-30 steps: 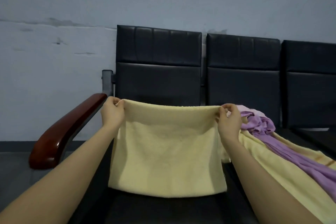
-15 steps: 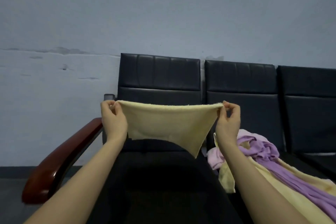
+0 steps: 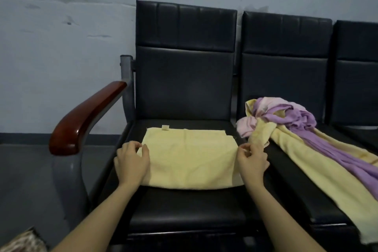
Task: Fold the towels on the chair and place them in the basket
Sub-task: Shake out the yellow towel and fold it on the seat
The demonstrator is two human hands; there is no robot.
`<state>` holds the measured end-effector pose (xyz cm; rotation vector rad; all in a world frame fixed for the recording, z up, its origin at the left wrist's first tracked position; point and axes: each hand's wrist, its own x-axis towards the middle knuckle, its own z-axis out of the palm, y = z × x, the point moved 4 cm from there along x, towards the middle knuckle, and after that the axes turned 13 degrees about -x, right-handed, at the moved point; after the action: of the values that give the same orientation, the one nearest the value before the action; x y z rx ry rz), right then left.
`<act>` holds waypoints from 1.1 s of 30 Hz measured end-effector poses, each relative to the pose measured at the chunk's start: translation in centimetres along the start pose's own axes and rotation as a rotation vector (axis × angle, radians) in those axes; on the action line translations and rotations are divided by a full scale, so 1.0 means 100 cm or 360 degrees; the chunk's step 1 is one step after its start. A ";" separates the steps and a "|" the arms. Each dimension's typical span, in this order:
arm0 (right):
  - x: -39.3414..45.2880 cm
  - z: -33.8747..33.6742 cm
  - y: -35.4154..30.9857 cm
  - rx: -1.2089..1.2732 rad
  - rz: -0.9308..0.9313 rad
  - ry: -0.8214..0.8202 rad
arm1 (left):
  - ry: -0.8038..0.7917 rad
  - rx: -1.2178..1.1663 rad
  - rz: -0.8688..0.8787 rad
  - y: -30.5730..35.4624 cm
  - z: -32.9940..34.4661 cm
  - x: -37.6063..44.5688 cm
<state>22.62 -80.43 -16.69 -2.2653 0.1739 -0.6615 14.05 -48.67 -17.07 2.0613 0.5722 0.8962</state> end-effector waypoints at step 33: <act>0.148 0.163 0.015 -0.0580 -0.0182 -0.0295 | -0.0378 0.0548 0.0084 -0.056 0.136 0.161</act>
<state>43.78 -75.77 -21.16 -2.6889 0.0791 -0.5047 34.30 -41.60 -21.07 2.4607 0.5750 0.5987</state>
